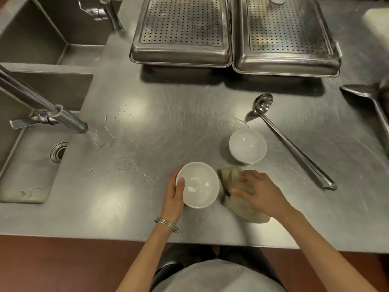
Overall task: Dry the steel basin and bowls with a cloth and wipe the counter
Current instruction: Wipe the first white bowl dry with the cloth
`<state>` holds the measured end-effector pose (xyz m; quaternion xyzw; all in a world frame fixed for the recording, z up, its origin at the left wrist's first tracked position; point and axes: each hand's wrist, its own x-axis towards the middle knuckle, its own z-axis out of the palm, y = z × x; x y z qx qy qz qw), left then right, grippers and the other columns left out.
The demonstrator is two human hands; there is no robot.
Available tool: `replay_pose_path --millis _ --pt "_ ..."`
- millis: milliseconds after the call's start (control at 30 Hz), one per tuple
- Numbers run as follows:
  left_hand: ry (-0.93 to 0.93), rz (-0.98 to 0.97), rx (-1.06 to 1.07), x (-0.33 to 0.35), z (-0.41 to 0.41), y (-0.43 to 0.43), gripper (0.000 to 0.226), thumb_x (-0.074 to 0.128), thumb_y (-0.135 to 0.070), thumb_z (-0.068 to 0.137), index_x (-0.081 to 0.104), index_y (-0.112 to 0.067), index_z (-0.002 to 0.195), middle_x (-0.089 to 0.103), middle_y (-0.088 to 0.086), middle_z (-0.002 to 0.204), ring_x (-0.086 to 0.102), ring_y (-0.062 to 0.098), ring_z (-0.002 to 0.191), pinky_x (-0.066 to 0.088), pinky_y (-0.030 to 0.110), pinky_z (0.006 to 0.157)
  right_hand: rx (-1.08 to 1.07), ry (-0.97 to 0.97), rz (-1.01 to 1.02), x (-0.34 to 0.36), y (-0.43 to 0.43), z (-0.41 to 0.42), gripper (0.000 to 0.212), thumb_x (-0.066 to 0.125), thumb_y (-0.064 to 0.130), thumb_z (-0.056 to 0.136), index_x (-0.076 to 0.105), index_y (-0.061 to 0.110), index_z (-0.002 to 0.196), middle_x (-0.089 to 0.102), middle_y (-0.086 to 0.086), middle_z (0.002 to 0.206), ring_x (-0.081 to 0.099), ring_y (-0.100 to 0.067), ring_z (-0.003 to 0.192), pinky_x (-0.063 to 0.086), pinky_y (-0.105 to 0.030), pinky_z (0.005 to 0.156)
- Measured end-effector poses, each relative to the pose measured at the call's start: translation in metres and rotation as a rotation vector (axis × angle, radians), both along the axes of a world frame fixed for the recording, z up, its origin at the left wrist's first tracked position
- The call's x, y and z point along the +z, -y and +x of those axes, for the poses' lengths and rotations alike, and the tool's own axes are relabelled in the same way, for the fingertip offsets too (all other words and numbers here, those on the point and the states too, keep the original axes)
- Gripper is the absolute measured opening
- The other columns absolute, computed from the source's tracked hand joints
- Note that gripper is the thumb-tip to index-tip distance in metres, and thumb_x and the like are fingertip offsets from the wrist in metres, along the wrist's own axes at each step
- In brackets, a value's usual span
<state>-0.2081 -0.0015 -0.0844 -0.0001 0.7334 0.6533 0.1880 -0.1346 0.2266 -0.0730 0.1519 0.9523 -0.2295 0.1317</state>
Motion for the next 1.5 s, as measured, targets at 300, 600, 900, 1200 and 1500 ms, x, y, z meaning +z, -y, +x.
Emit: replay_pose_path --millis 300,600,900,1200,1500 --pt "-0.071 0.008 -0.042 0.0 -0.002 -0.006 0.03 0.037 -0.032 0.095 0.041 -0.03 0.124 0.047 -0.019 0.119 0.047 -0.012 0.106 0.041 0.003 0.08 0.001 -0.223 -0.048 0.003 0.008 -0.001 0.042 0.043 0.041 0.075 0.071 0.019 0.098 0.065 -0.007 0.092 0.055 -0.029 0.086 0.034 -0.02 0.076" --pt "-0.185 0.023 -0.126 0.006 0.002 -0.021 0.032 0.033 -0.027 0.095 0.042 -0.031 0.125 0.049 -0.013 0.127 0.046 -0.004 0.117 0.036 0.011 0.097 0.254 -0.565 -0.106 0.023 0.046 -0.008 0.03 0.055 0.026 0.081 0.067 0.018 0.107 0.061 0.006 0.104 0.043 -0.013 0.097 0.041 -0.02 0.085" --pt "-0.216 -0.117 -0.142 -0.008 0.01 -0.037 0.032 0.03 -0.033 0.095 0.046 -0.035 0.122 0.053 -0.016 0.123 0.049 -0.002 0.114 0.037 0.011 0.095 0.372 -0.344 0.123 -0.004 0.066 -0.009 0.031 0.041 0.035 0.076 0.072 0.029 0.08 0.064 0.014 0.08 0.055 -0.016 0.072 0.046 -0.021 0.061" --pt "-0.228 -0.135 -0.198 0.002 0.009 -0.037 0.03 0.032 -0.03 0.094 0.045 -0.041 0.119 0.051 -0.025 0.118 0.046 -0.015 0.109 0.034 0.004 0.091 0.317 -0.344 0.149 -0.008 0.065 -0.018 0.027 0.056 0.034 0.076 0.07 0.021 0.096 0.067 0.008 0.095 0.061 -0.021 0.077 0.048 -0.024 0.072" --pt "-0.194 -0.136 -0.238 -0.005 0.006 -0.018 0.031 0.031 -0.032 0.094 0.045 -0.047 0.118 0.052 -0.023 0.123 0.048 -0.007 0.113 0.037 0.009 0.092 0.653 -0.009 -0.238 0.024 0.029 -0.02 0.022 0.057 0.041 0.082 0.073 0.028 0.091 0.069 0.013 0.097 0.054 -0.008 0.089 0.032 -0.015 0.087"
